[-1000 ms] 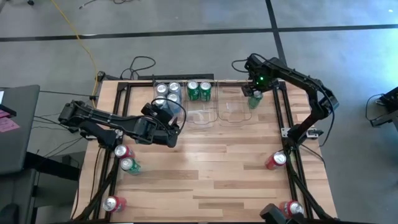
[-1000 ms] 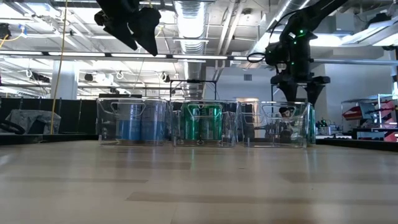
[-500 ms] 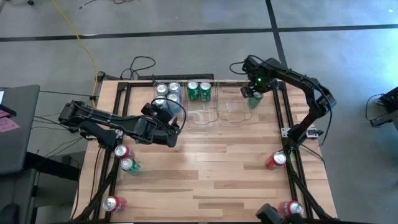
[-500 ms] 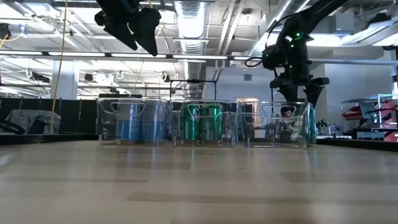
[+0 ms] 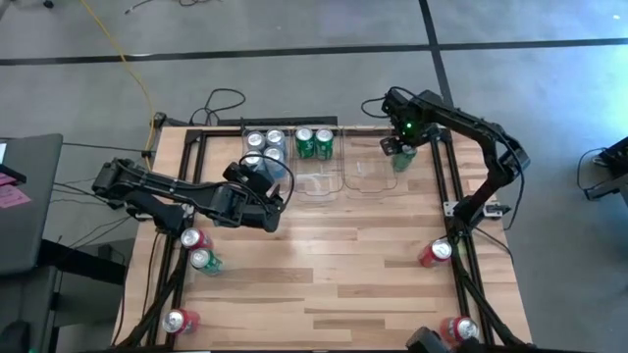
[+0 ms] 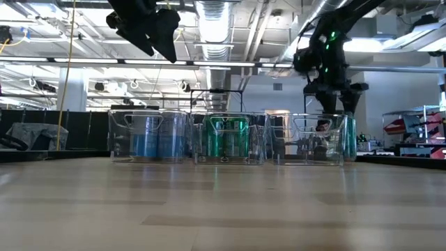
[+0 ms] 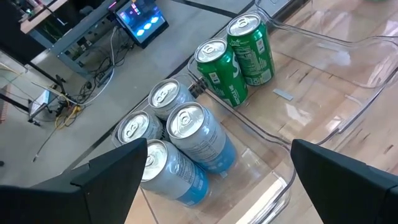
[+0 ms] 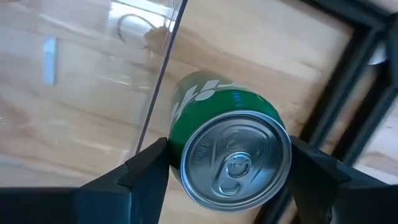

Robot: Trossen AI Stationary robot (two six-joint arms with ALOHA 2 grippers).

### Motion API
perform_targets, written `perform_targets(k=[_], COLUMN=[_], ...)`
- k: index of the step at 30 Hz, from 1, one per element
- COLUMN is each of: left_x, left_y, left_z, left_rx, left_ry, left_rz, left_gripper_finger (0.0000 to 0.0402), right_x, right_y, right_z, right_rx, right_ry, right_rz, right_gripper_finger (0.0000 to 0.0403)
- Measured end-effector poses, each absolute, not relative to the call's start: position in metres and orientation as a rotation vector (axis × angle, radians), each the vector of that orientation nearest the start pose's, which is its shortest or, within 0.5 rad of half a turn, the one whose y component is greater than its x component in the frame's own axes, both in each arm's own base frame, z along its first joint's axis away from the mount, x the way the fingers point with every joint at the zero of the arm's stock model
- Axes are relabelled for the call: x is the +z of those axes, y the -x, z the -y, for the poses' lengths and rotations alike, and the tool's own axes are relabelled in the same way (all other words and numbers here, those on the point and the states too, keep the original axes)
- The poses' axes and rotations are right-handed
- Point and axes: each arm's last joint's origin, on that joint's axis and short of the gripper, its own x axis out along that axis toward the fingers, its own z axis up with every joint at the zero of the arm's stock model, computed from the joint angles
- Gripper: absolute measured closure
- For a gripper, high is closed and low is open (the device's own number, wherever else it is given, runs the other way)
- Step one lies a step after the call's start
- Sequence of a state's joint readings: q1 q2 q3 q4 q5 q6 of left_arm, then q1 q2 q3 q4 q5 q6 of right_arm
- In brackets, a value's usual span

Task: Sort soda cans
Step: Put the top green soda can into the middle transparent bin

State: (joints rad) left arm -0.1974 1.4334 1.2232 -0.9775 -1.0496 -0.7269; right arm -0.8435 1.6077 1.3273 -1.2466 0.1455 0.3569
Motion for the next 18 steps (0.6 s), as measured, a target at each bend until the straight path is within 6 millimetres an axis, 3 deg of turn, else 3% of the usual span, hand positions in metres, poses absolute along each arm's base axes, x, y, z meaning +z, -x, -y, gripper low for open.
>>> perform_targets(k=[10,18], left_x=[0.296,0.296], left_y=[-0.266,-0.264], left_z=[0.028,0.027], left_rx=[1.026,1.027], left_ry=[-0.079,-0.099], left_rz=[-0.644,-0.666], left_gripper_finger=[0.001,0.001], right_x=[0.334,0.381], right_y=[-0.181,-0.187], right_z=[0.187,0.166], right_rx=[-1.043,-1.016], right_ry=[-0.701,-0.6], right_rz=[-1.187,-1.03], right_gripper_finger=[0.0126,0.0126])
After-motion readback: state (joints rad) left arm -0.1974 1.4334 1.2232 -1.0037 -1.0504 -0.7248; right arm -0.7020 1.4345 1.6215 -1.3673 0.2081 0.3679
